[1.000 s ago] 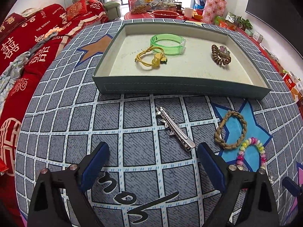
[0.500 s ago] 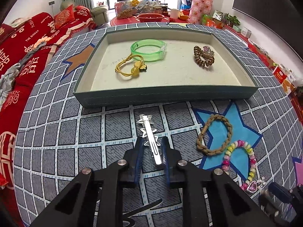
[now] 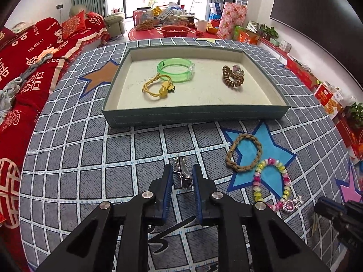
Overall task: Organize jewelry
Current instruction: 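Grasp the beige hair tie with the right tool and lift it, then carry the silver hair clip with the left tool while the right tool carries the beige pin into the tray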
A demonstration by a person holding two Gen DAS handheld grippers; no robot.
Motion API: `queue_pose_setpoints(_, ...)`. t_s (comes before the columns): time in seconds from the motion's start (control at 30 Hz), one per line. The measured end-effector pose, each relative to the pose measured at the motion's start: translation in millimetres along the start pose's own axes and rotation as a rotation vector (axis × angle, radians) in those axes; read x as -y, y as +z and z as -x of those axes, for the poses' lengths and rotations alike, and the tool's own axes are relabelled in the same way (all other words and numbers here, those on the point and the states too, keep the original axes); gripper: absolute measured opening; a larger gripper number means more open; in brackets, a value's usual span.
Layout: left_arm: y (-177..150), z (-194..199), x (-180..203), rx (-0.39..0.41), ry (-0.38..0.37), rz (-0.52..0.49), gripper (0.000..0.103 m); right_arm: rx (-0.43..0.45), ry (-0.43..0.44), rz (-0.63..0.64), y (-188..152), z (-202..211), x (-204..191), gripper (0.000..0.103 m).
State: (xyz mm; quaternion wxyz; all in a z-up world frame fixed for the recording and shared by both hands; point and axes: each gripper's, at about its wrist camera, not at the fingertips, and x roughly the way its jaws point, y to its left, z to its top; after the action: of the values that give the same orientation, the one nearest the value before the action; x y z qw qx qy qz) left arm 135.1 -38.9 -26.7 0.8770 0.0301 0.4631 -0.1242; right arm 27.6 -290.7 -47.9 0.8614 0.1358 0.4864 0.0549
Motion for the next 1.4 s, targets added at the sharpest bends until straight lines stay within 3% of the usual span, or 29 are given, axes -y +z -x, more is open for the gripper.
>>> queue_pose_setpoints(0.53,8.0,29.1,-12.3,0.063,-0.016,-0.009,0.031,0.057,0.061,-0.095,31.7,15.2,16.8,0.010)
queue_pose_setpoints(0.87,-8.2,11.6,-20.4,-0.004,0.028,0.039,0.032,0.039,0.077,-0.101,29.1,4.8,15.2,0.009)
queue_pose_setpoints(0.9,-8.4,9.1,-21.1,-0.012,0.029,0.047,0.036,0.040,0.078,-0.103,29.2,5.4,15.3,0.010)
queue_pose_setpoints(0.93,-8.8,7.8,-21.6,-0.013,0.034,0.052,0.064,0.040,0.080,-0.106,29.2,5.7,15.8,0.010)
queue_pose_setpoints(0.97,-9.0,8.3,-21.8,-0.001,0.046,0.059,0.098,0.041,0.081,-0.108,29.1,6.0,16.9,0.010)
queue_pose_setpoints(1.0,-9.7,10.4,-21.7,0.021,0.064,0.065,0.103,0.041,0.081,-0.109,29.0,6.2,17.7,0.010)
queue_pose_setpoints(1.07,-9.6,14.6,-18.1,0.054,0.081,0.039,0.103,0.044,0.081,-0.114,28.0,7.5,19.1,0.010)
queue_pose_setpoints(1.2,-12.2,5.1,-11.1,0.023,0.121,-0.023,0.103,0.046,0.086,-0.126,27.7,7.9,22.7,0.010)
queue_pose_setpoints(1.3,-15.0,-6.7,-10.8,-0.023,0.100,-0.030,0.103,0.051,0.088,-0.125,28.1,9.0,22.2,0.010)
queue_pose_setpoints(1.4,-18.6,-19.3,-9.9,-0.079,0.084,-0.043,0.086,0.056,0.089,-0.122,29.7,11.3,21.1,0.010)
